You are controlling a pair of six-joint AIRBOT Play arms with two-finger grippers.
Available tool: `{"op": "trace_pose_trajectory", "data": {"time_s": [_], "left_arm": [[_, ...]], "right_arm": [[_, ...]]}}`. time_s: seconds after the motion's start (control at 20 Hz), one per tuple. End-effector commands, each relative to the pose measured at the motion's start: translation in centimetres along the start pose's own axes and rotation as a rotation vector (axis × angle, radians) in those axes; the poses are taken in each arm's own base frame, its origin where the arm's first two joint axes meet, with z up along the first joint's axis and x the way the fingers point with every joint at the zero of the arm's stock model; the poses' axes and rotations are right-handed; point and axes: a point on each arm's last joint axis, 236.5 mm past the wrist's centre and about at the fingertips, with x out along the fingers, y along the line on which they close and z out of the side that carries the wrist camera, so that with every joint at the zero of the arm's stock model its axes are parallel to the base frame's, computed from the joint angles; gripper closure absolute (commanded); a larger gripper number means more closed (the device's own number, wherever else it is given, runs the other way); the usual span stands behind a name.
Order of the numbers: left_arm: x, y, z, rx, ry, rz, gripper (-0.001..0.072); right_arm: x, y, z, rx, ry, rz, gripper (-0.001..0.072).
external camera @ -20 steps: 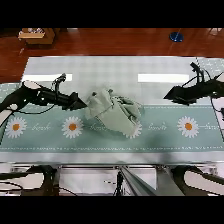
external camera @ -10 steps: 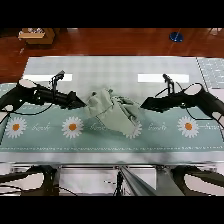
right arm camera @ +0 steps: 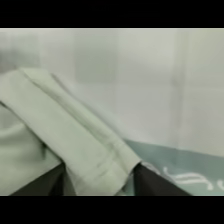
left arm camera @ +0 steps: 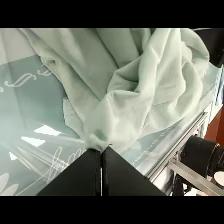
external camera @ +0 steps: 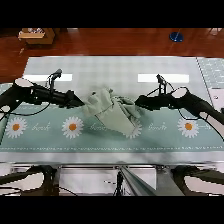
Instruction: Fold the shirts.
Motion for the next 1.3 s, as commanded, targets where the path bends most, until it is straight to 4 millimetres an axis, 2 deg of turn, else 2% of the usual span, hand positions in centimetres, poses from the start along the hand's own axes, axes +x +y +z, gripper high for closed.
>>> {"op": "trace_pose_trajectory", "data": {"time_s": [0.0, 0.1, 0.25, 0.35, 0.45, 0.5, 0.65, 0.75, 0.85, 0.95, 1.1, 1.25], "left_arm": [[-0.5, 0.0, 0.2, 0.001, -0.011, -0.001, 0.0685], [-0.5, -0.1, 0.1, 0.006, -0.009, -0.003, 0.0685], [-1.1, -0.9, 0.4, 0.048, -0.024, -0.005, 0.0686], [-2.6, -2.7, 1.8, 0.115, -0.076, 0.000, 0.0686], [-5.6, -5.7, 3.8, 0.215, -0.168, 0.011, 0.0686], [-7.8, -7.5, 5.0, 0.273, -0.231, 0.021, 0.0686], [-15.3, -13.3, 7.3, 0.441, -0.431, 0.065, 0.0686], [-20.5, -17.1, 7.6, 0.526, -0.571, 0.103, 0.0686], [-25.4, -20.6, 7.0, 0.612, -0.700, 0.152, 0.0686], [-29.8, -23.8, 5.9, 0.686, -0.835, 0.209, 0.0686], [-34.6, -27.3, 4.1, 0.729, -1.011, 0.268, 0.0686], [-37.1, -30.4, 1.9, 0.793, -1.125, 0.305, 0.0686]], "right_arm": [[0.8, -0.1, 0.0, 0.035, -0.005, -0.006, 0.0405], [1.4, 0.1, -0.6, 0.043, 0.016, 0.000, 0.0676], [0.5, 0.3, 0.2, 0.021, -0.009, 0.012, 0.0678], [-1.9, 0.9, 2.1, 0.000, -0.070, 0.028, 0.0678], [-6.5, 1.9, 5.3, -0.030, -0.188, 0.049, 0.0678], [-9.3, 2.6, 7.1, -0.045, -0.264, 0.059, 0.0678], [-19.7, 5.4, 11.4, -0.112, -0.524, 0.087, 0.0679], [-26.6, 8.0, 12.8, -0.175, -0.681, 0.101, 0.0679], [-32.8, 10.8, 13.2, -0.246, -0.819, 0.110, 0.0679], [-38.0, 13.4, 13.1, -0.318, -0.931, 0.106, 0.0678], [-43.5, 16.7, 12.6, -0.409, -1.044, 0.089, 0.0679], [-47.6, 19.2, 12.2, -0.455, -1.124, 0.083, 0.0679]]}}
